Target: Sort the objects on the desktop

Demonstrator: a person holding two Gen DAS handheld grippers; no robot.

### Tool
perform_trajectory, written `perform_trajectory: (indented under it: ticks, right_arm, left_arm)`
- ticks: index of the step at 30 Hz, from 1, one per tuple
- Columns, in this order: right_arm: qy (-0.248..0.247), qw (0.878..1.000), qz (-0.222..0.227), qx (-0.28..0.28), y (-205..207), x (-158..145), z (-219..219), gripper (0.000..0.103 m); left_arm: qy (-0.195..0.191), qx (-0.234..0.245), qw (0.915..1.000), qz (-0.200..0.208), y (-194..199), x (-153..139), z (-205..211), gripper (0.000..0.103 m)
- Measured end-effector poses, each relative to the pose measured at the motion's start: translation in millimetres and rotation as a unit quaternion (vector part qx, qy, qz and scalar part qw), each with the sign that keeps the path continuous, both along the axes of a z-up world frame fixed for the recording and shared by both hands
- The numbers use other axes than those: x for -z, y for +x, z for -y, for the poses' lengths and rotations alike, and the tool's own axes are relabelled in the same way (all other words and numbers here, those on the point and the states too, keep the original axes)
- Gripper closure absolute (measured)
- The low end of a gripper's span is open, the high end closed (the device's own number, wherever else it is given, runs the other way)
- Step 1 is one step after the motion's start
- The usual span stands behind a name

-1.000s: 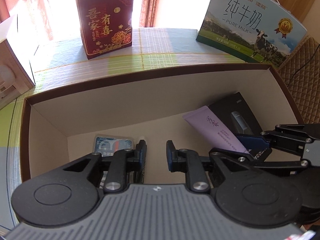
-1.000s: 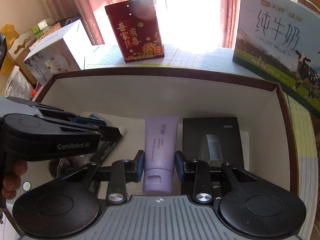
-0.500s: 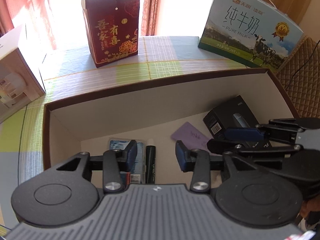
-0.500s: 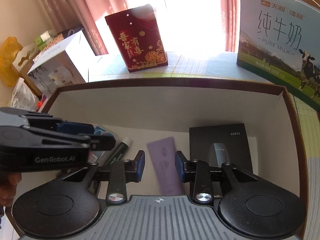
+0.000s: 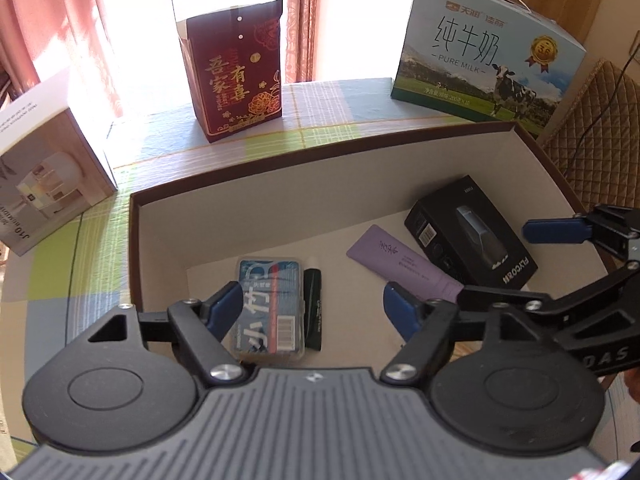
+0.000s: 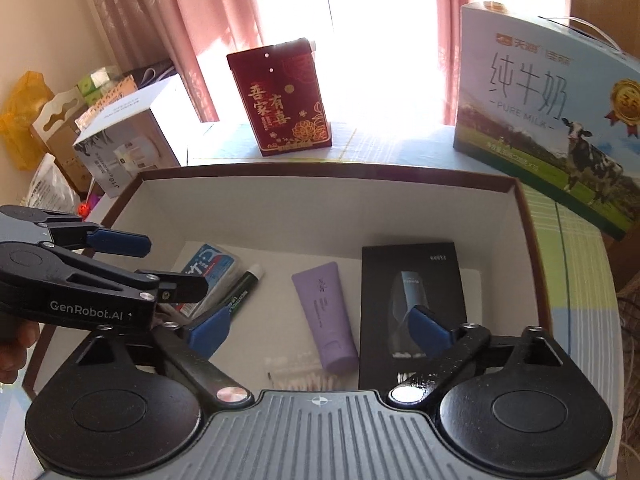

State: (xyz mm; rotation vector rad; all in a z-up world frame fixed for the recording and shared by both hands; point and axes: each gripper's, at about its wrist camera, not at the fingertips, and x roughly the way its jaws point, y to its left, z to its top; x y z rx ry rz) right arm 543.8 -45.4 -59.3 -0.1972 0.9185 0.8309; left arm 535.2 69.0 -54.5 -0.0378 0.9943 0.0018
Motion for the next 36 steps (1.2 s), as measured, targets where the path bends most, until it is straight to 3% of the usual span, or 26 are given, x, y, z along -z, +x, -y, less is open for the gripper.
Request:
perform_trajectory:
  ticks: [11,36]
  right_arm:
    - [0.008,0.999,0.001,0.033,-31,-15,26,0.002]
    - [0.026,0.996,0.029,0.083,-100,-54,68,0.002]
  left_arm:
    - [0.005,-0.022,0.9997,0.010,-39,-20,9,0.009]
    - [-0.018,-0.045,0.9978,0.044,-133,-65,29,0.007]
